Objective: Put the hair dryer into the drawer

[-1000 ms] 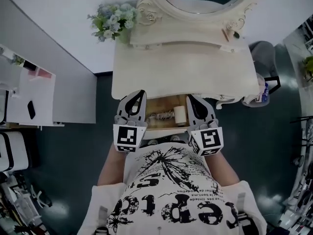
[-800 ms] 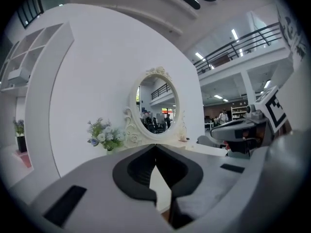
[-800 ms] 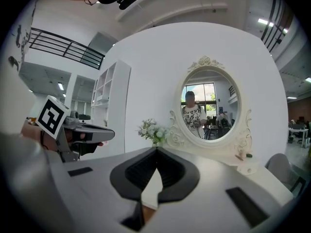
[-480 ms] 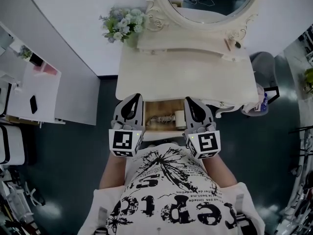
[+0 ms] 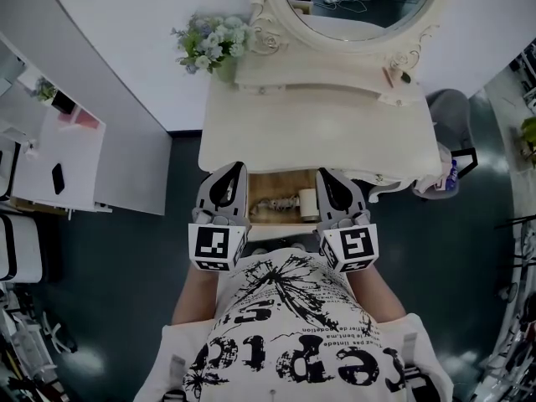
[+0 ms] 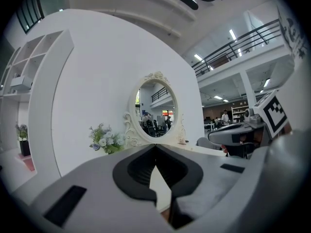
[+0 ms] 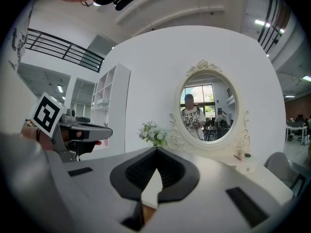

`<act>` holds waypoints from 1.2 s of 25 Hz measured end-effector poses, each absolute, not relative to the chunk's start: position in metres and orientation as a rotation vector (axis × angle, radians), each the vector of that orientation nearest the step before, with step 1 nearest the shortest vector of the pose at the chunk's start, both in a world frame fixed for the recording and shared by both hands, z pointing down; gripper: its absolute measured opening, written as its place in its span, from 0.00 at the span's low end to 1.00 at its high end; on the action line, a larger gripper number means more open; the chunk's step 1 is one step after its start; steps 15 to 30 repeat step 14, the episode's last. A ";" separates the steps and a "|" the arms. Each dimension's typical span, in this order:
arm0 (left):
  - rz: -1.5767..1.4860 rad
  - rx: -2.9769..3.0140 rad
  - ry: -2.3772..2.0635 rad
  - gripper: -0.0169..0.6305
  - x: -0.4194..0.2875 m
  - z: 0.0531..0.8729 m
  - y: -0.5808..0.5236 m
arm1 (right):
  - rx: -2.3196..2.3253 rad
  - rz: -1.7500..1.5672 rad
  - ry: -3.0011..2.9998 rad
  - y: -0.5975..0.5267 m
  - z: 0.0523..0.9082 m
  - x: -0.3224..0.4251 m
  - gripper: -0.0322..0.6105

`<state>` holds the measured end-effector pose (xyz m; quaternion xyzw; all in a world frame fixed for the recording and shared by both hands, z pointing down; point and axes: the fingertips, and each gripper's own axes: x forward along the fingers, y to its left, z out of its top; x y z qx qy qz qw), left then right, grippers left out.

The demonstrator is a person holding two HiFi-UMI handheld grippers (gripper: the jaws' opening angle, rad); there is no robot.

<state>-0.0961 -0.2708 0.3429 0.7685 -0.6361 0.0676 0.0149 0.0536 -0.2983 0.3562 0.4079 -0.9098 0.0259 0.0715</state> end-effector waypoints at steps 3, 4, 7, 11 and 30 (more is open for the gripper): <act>0.209 2.396 -1.985 0.06 -0.095 0.341 -0.271 | 1.218 0.072 -2.743 -0.297 0.356 0.053 0.08; 0.209 2.397 -1.985 0.06 -0.094 0.341 -0.272 | 1.218 0.071 -2.745 -0.296 0.356 0.054 0.08; 0.211 2.402 -1.977 0.06 -0.091 0.342 -0.272 | 1.217 0.073 -2.746 -0.296 0.357 0.054 0.08; 0.216 2.420 -1.953 0.06 -0.086 0.343 -0.275 | 1.213 0.080 -2.748 -0.299 0.359 0.055 0.08; 0.219 2.426 -1.946 0.06 -0.084 0.341 -0.277 | 1.208 0.082 -2.750 -0.301 0.358 0.055 0.08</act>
